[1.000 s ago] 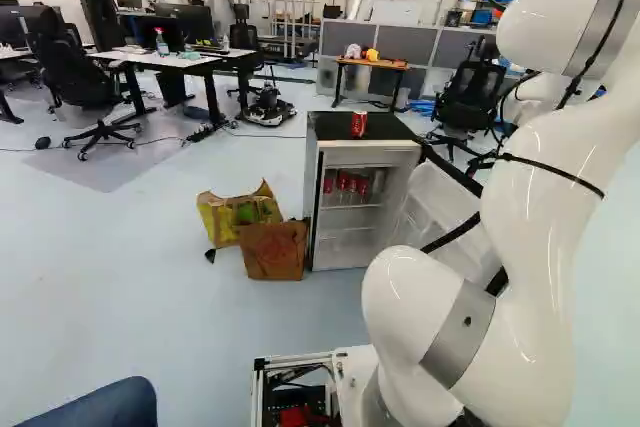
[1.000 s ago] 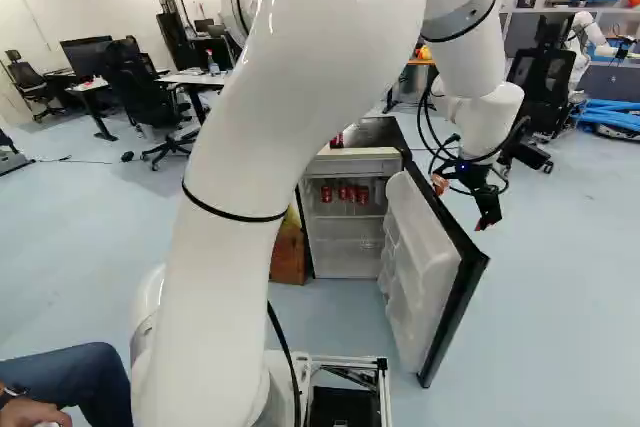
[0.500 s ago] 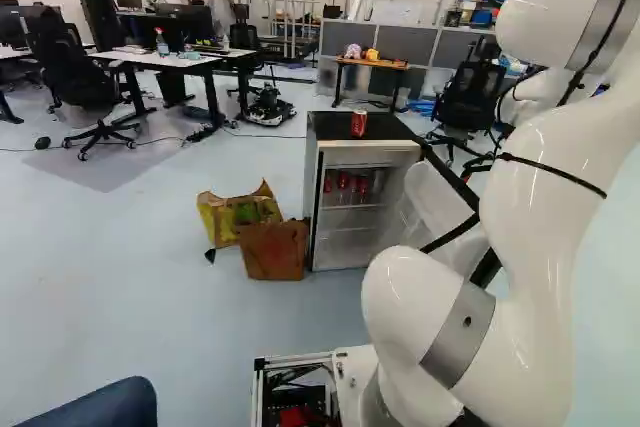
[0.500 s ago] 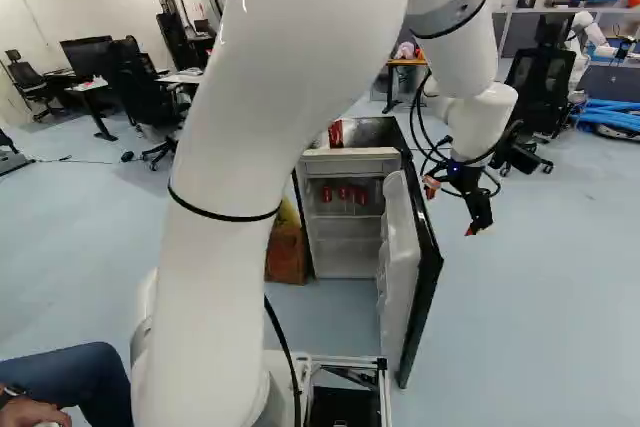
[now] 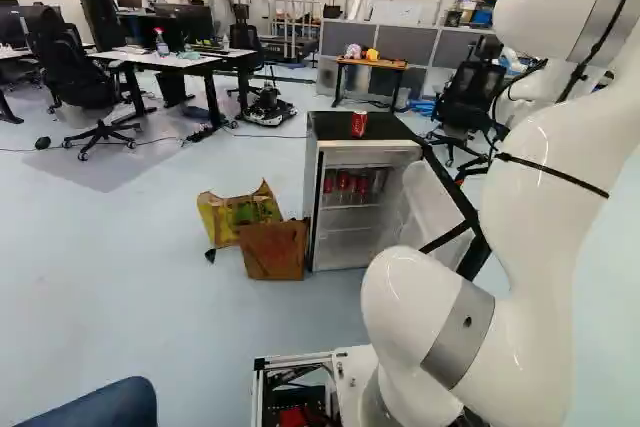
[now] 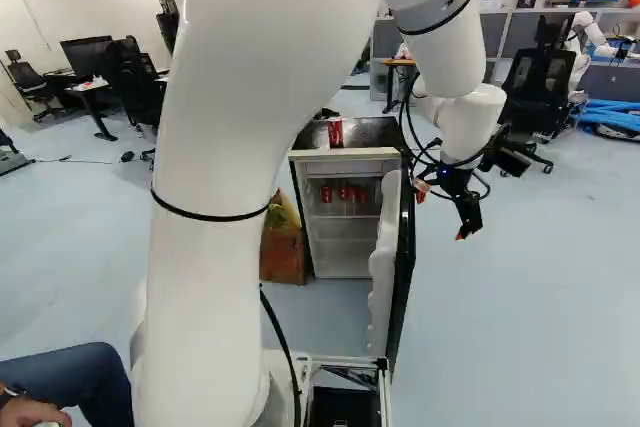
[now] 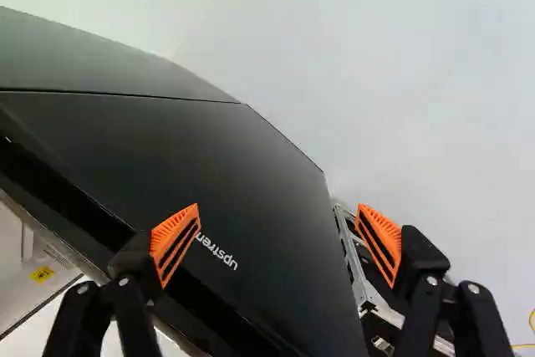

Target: Grab a drink from the fridge

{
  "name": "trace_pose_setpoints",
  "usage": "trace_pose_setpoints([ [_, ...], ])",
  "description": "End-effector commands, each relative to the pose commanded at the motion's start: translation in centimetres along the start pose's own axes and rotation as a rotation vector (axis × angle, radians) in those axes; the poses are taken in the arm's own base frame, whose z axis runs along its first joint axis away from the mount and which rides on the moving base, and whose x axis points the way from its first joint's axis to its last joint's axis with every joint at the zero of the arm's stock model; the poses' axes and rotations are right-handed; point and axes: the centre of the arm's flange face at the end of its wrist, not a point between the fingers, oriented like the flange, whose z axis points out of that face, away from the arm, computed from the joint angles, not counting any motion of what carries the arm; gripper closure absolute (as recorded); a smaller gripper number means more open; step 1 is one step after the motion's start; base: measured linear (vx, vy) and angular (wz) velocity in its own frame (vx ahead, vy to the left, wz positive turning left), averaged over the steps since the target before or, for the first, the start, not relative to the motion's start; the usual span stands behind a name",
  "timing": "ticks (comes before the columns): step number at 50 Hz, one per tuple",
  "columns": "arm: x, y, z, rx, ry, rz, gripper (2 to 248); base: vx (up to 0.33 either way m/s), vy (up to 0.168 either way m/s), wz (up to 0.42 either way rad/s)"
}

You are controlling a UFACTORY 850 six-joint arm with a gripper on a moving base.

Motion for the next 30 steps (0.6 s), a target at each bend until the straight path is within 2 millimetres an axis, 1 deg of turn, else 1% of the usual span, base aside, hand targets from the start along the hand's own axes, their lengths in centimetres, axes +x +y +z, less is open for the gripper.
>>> trace_pose_setpoints([
  [30,-3.6,-1.7,-0.1,-0.023,-0.030,-0.078,3,0.000,0.000,0.000],
])
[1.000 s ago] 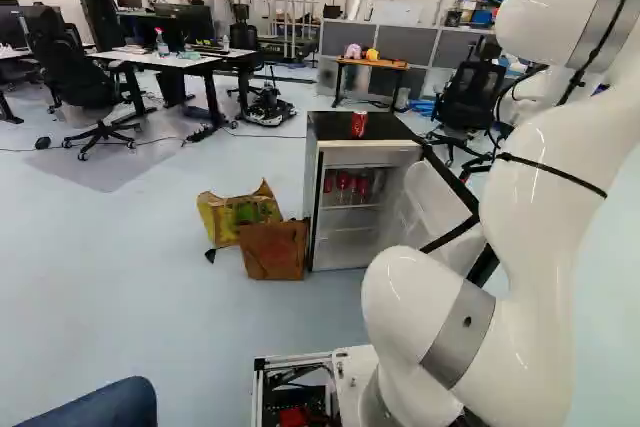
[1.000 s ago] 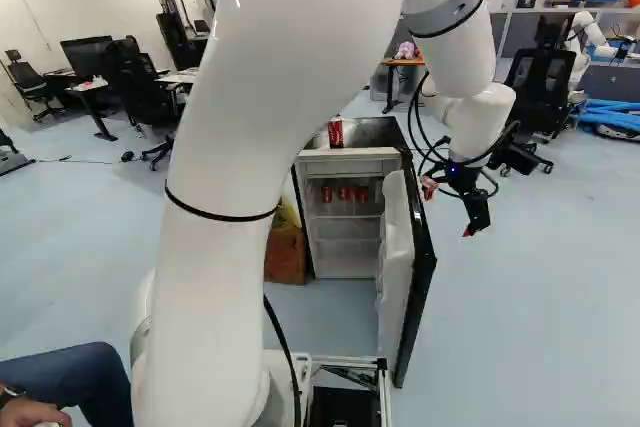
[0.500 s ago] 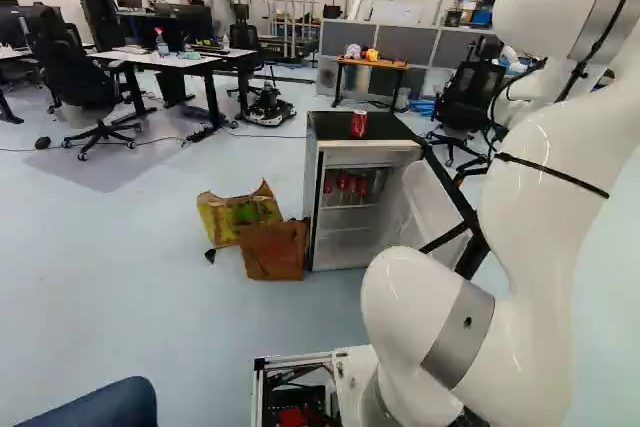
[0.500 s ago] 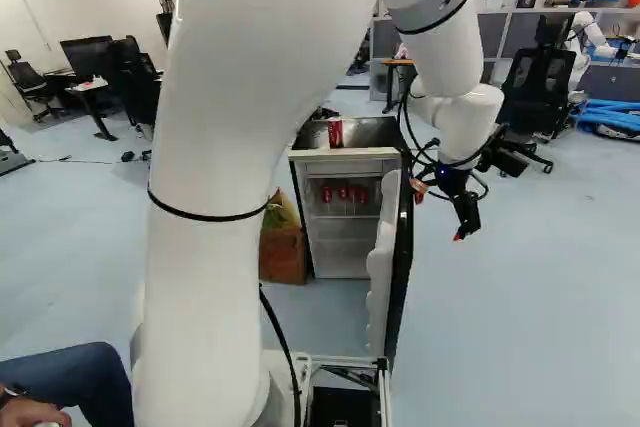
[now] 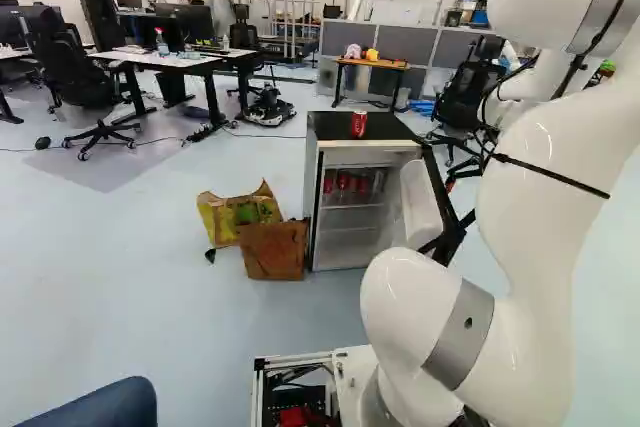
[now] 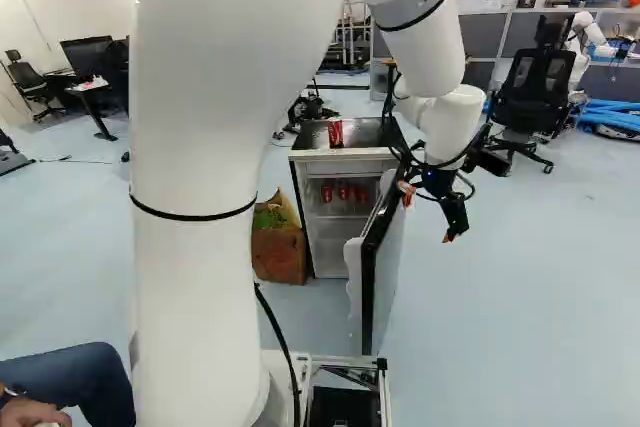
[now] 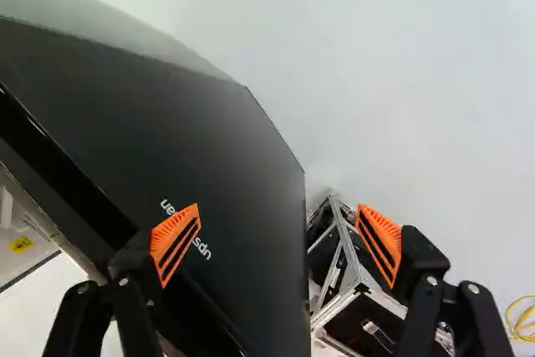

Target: Grab a drink from the fridge

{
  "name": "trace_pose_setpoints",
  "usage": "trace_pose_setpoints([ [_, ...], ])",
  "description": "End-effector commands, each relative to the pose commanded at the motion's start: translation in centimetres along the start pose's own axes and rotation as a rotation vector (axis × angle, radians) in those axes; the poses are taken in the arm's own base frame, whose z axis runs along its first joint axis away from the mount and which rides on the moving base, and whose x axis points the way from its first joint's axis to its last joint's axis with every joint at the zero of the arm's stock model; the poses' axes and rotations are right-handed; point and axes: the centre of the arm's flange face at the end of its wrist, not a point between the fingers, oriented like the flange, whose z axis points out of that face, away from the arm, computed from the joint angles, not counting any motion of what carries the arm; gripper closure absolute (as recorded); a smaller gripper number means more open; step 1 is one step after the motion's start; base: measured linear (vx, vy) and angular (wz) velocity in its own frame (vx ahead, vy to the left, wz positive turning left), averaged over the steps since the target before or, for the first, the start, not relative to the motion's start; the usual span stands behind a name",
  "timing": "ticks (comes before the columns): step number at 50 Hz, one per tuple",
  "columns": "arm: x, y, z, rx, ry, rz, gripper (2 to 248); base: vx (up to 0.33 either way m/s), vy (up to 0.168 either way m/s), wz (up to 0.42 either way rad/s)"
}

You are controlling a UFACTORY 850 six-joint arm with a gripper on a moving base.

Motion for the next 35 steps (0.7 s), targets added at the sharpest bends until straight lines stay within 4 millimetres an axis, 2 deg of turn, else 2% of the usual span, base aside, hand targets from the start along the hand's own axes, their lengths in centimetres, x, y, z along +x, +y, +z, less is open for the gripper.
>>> trace_pose_setpoints([
  [35,-4.3,-3.2,0.1,-0.044,-0.032,-0.153,3,0.000,0.000,0.000],
])
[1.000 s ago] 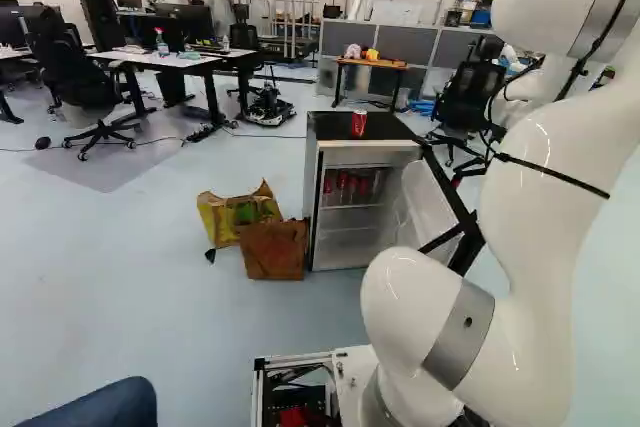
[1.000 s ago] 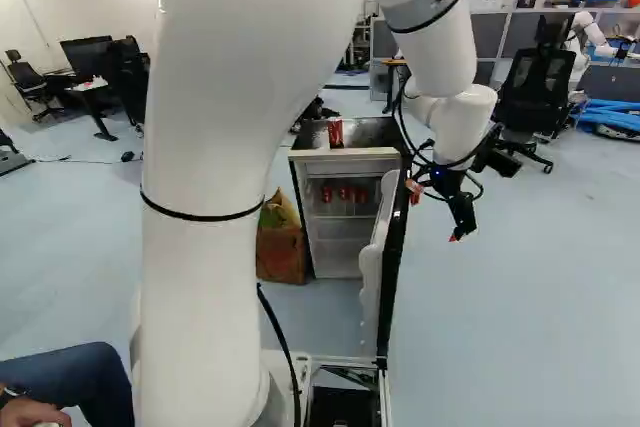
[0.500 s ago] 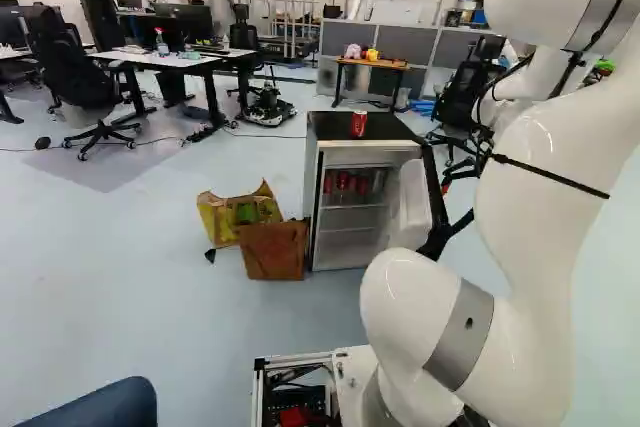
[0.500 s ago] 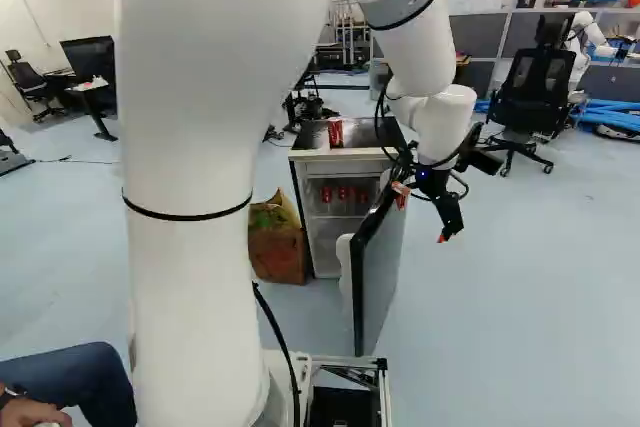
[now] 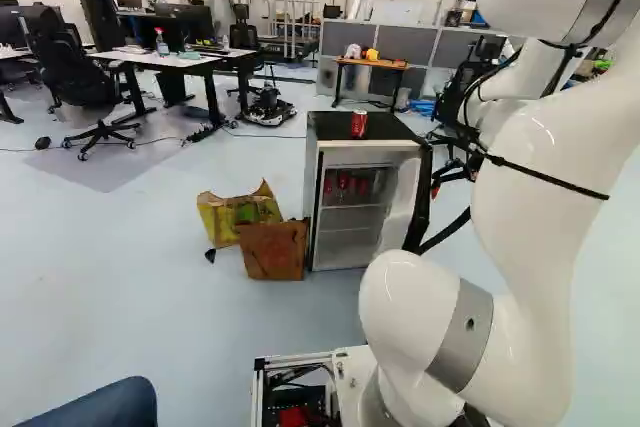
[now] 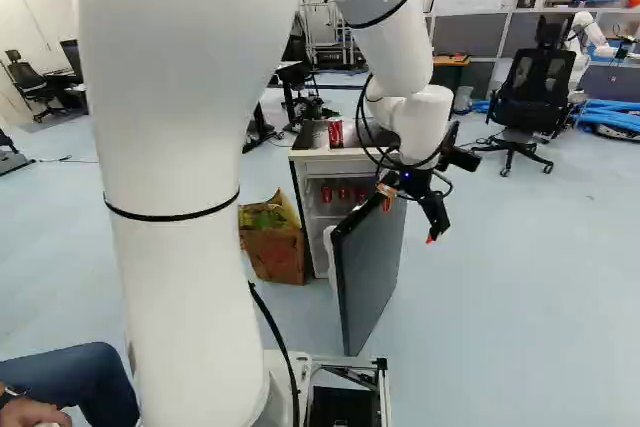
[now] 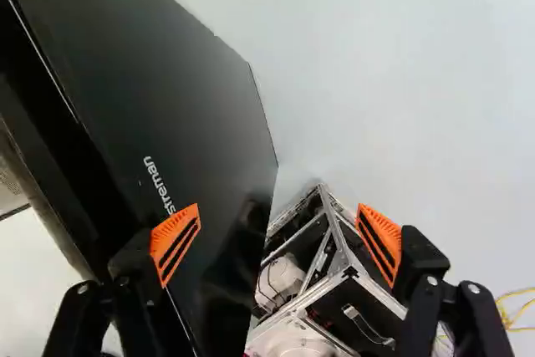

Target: Grab a drink from the fridge

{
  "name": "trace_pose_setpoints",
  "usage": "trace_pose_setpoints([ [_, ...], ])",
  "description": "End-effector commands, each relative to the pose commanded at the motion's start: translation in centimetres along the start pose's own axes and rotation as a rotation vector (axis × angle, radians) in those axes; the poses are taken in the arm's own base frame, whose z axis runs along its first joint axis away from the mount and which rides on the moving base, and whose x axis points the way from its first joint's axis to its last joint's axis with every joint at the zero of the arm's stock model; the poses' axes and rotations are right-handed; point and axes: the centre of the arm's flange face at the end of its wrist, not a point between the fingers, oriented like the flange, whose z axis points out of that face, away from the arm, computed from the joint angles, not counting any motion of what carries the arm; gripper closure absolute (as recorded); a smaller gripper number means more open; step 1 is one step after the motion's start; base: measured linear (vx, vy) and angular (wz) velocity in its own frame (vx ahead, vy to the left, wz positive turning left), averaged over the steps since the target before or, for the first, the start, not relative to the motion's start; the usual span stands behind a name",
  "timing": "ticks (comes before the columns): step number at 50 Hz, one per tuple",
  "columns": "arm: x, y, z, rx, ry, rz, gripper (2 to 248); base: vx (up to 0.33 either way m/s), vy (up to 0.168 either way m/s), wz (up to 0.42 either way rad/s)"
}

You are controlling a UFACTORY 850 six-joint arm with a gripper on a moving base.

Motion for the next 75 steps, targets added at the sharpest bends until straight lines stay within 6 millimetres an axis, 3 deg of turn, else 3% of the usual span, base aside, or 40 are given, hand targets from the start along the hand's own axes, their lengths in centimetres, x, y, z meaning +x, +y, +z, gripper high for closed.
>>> trace_pose_setpoints([
  [75,-8.4,-8.5,0.0,-0.121,-0.033,-0.442,3,0.000,0.000,0.000],
])
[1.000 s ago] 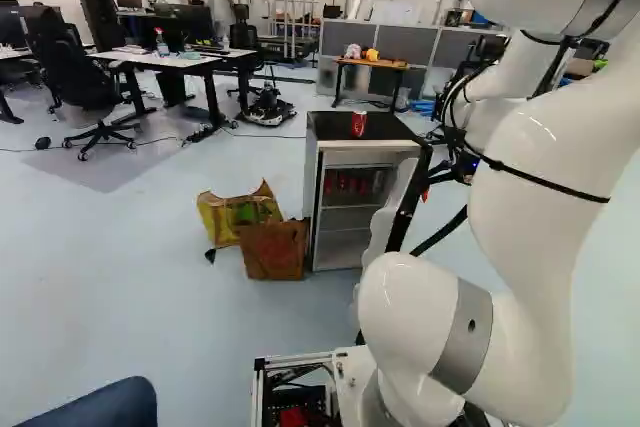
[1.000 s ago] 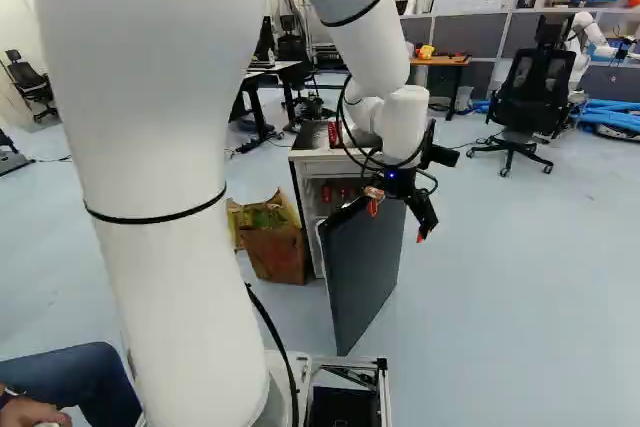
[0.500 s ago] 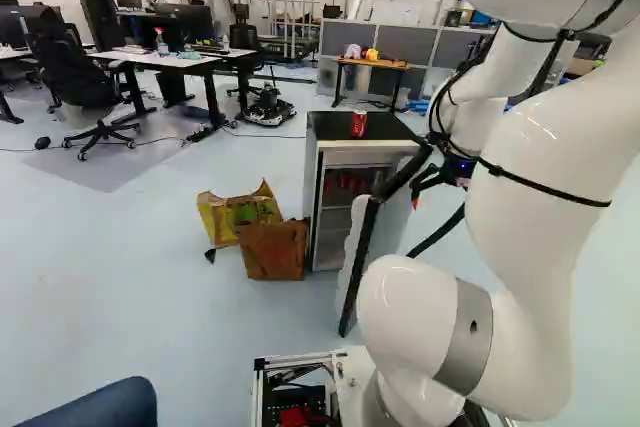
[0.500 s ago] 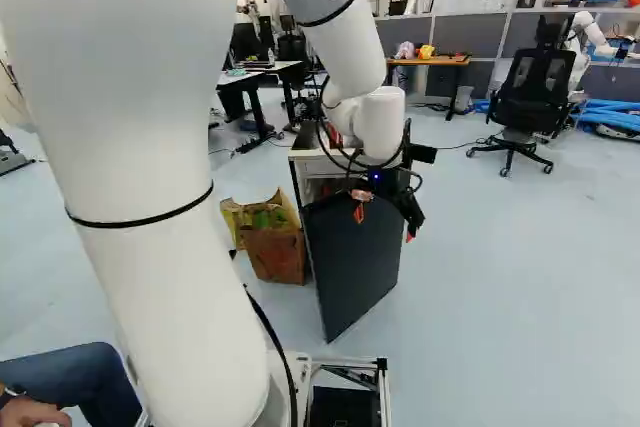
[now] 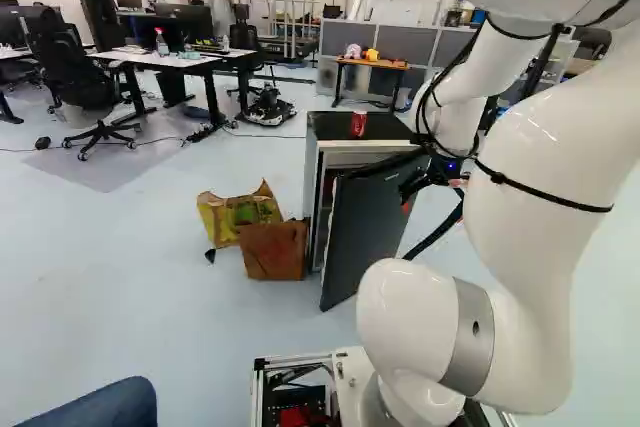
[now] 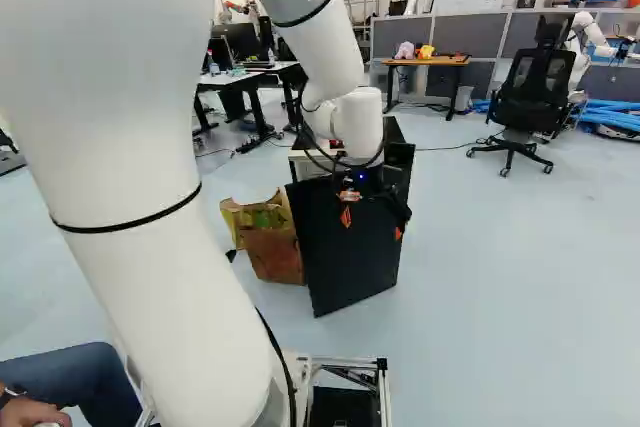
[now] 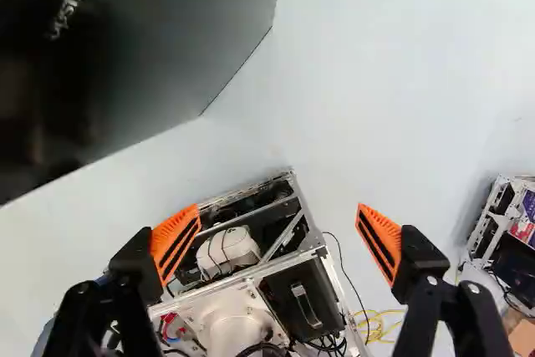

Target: Grab a drink from the fridge

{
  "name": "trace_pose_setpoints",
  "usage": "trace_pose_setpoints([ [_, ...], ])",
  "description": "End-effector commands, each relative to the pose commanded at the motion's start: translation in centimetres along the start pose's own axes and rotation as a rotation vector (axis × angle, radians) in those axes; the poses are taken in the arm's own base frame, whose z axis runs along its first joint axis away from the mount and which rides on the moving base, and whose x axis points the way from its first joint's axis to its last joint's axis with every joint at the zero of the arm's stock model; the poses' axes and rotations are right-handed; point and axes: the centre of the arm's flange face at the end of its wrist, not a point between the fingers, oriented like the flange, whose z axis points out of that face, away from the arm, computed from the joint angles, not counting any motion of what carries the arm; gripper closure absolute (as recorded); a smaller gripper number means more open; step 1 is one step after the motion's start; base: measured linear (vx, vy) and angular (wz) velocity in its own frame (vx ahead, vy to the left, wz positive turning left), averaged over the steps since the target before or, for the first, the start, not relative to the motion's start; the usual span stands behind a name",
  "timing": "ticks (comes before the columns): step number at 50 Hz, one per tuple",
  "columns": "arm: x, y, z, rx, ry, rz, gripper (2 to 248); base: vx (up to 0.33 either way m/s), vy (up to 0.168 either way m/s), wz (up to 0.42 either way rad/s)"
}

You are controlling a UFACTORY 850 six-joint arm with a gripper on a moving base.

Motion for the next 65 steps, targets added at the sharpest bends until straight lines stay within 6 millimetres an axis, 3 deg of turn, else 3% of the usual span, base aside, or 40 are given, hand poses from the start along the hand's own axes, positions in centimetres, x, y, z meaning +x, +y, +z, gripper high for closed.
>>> trace_pose_setpoints([
  [22,-0.7,-3.3,-0.3,-0.025,0.023,-0.123,3,0.000,0.000,0.000],
  [65,0.2,-8.2,-0.8,0.003,0.133,-0.214,3,0.000,0.000,0.000],
])
